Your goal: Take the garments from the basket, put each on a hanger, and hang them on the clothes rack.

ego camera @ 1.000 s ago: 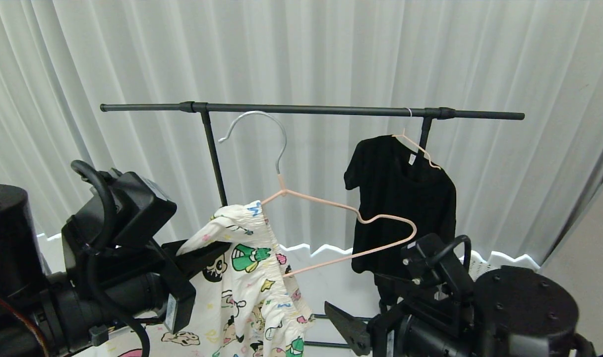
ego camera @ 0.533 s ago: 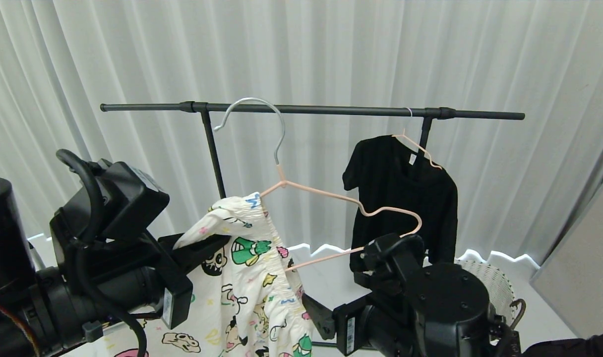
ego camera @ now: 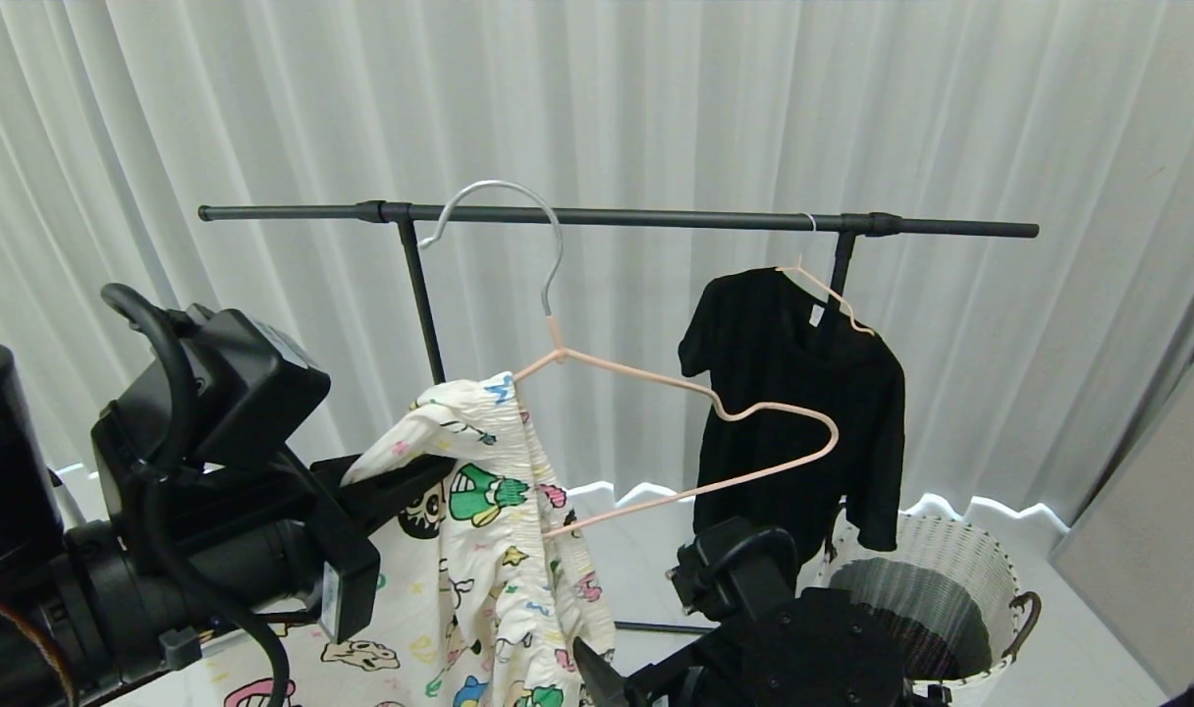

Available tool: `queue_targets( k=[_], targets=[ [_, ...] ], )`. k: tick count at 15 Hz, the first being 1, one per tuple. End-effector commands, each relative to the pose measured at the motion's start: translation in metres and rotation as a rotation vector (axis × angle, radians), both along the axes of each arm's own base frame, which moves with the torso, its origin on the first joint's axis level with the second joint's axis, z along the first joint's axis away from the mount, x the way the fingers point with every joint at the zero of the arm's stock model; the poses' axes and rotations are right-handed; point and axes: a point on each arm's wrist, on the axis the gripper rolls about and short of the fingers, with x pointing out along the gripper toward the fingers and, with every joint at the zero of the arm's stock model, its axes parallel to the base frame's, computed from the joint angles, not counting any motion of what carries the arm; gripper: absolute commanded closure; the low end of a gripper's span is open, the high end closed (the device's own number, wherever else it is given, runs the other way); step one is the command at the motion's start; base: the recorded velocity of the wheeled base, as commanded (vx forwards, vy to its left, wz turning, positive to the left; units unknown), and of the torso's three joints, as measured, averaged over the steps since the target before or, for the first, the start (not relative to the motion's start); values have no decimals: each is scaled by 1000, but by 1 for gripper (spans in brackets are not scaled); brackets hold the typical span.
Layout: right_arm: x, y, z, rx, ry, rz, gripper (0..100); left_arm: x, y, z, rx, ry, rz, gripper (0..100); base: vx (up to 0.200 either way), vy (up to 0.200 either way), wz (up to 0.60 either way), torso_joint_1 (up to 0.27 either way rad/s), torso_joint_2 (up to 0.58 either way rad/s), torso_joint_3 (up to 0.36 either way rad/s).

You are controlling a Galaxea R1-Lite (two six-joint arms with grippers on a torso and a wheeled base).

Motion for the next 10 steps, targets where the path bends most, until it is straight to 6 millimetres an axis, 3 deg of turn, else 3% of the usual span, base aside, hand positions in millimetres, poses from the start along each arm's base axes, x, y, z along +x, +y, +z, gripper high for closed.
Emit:
queue_targets(
  k=[1, 6, 7, 10],
  targets=[
    [3, -2, -12, -42, 10, -20, 0, 0, 0, 1, -3, -5, 1, 100, 0, 0, 0, 0, 0, 0],
    [14, -10, -18, -72, 15, -63, 0, -3, 3, 5, -14, -23, 15, 100, 0, 0, 0, 0, 0, 0],
    [14, -11, -18, -75, 14, -62, 100, -4, 4, 5, -13, -26, 26, 100, 0, 0, 0, 0, 0, 0],
    [14, -10, -17, -86, 0, -54, 100, -4, 5, 5, -13, -28, 30, 100, 0, 0, 0, 0, 0, 0]
  ],
)
